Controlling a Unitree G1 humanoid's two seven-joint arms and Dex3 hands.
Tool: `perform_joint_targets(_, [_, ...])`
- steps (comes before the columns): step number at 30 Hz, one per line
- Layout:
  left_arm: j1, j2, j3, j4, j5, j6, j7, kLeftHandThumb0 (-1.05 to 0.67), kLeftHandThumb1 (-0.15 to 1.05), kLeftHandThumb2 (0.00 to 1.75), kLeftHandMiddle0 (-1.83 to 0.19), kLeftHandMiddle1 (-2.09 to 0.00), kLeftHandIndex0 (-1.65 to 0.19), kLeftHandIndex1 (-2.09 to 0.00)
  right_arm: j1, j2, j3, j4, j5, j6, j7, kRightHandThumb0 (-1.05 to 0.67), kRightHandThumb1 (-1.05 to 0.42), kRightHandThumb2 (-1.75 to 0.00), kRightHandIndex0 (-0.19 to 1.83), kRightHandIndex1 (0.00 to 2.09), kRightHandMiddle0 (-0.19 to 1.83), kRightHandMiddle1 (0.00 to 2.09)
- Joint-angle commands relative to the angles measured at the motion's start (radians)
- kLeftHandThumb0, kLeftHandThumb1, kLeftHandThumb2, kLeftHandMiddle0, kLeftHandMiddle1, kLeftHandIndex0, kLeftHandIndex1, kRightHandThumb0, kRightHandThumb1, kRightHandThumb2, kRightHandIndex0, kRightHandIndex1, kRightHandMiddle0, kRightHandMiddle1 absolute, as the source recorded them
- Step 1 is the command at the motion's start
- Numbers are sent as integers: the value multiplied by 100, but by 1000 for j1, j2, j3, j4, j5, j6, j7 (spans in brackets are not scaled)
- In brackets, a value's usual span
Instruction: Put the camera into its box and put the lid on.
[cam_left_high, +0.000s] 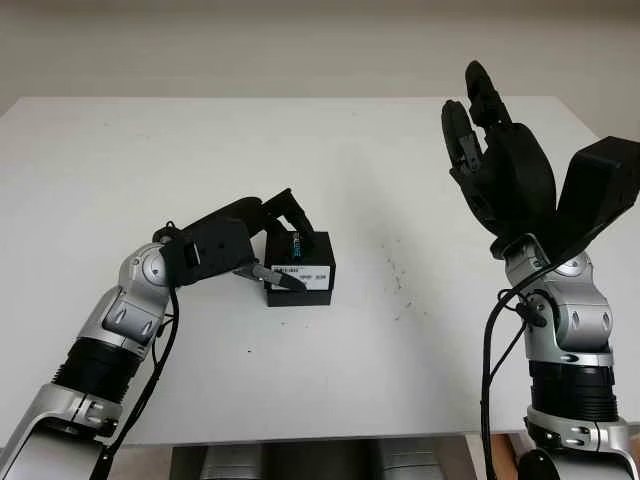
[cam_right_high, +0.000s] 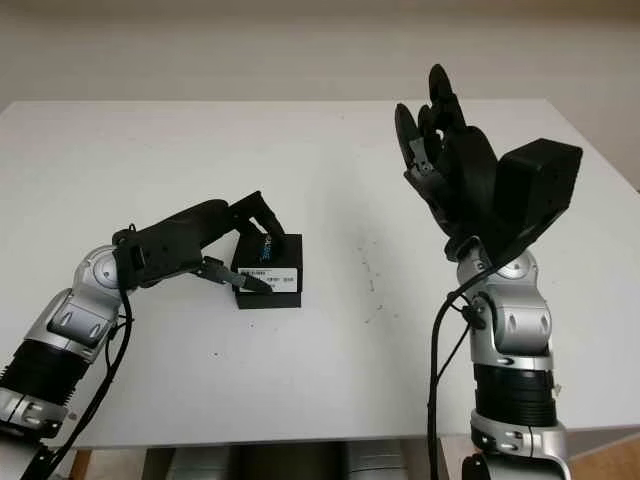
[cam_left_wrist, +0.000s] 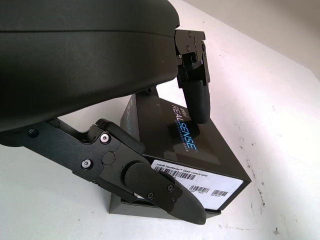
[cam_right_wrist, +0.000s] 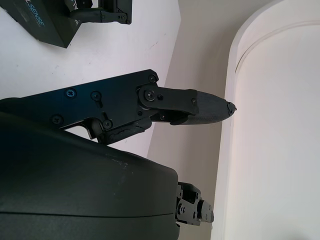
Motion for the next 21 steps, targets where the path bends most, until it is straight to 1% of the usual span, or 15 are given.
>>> perform_joint_targets(1, [8,2,5,-14,4,-2,8,-27,105,9,-4,-173,2,-169,-8,-9,-2,0,-1,-14,5,-59,-105,-45,-15,6,-12,5])
perform_joint_targets(3, [8,2,5,-11,4,-5,9,-27,105,9,-2,-176,2,-170,-9,-7,-4,0,-1,-10,4,-59,-105,-45,-15,6,-12,5])
perform_joint_targets(6, [10,-1,10,-12,-1,-15,14,-26,105,9,-3,-171,2,-169,-9,-8,-2,1,-2,-13,8,-58,-105,-45,-16,5,-13,5])
perform_joint_targets(13, [17,2,13,-34,12,-47,57,-28,105,9,-5,-173,1,-167,-7,2,-10,6,14,-9,13,-57,-105,-46,-16,5,-12,6])
perform_joint_targets(17, [28,7,15,-51,16,-57,67,-28,105,9,-6,-168,0,-163,-5,0,-7,7,18,-10,13,-57,-105,-47,-15,6,-12,6])
perform_joint_targets(21, [43,7,24,-47,6,-97,78,-26,105,10,-6,-166,0,-162,-4,-1,-4,1,19,3,8,-56,-105,-47,-15,6,-11,6])
